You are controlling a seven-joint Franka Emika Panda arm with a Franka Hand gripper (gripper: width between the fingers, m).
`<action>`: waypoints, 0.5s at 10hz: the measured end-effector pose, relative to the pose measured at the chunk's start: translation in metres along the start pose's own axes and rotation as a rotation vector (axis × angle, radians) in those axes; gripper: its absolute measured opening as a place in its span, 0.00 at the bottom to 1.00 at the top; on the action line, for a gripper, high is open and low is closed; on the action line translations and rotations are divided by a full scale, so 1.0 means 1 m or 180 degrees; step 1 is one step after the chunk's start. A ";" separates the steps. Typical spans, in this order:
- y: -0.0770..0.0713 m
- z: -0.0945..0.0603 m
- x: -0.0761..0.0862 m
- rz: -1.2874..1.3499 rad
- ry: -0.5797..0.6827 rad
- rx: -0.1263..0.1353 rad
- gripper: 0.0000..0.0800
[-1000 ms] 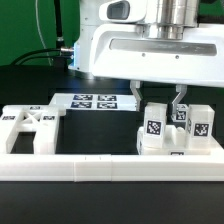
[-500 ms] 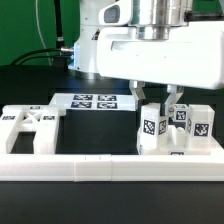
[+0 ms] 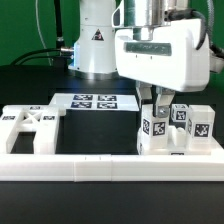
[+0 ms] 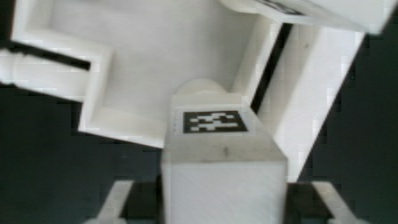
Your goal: Assemble chair
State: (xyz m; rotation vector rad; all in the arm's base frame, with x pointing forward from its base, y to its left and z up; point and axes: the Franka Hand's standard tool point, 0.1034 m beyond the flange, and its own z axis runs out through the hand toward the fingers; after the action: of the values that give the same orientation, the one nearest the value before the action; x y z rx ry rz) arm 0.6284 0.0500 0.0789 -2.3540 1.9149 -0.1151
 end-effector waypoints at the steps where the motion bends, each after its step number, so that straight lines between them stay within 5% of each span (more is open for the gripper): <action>1: -0.001 0.000 0.000 0.0178 -0.0011 -0.0030 0.36; 3: -0.002 0.000 0.000 0.0444 -0.0031 -0.0021 0.36; 4: -0.002 0.001 -0.001 0.0502 -0.0038 -0.0022 0.49; 5: -0.001 0.001 -0.001 0.0427 -0.0039 -0.0023 0.49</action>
Offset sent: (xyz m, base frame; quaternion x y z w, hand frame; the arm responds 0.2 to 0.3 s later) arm 0.0000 0.0000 0.0000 0.0000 0.0000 0.1296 0.9916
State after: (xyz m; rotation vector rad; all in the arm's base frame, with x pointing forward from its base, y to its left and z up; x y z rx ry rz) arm 0.6296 0.0515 0.0782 -2.2170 2.0635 -0.0827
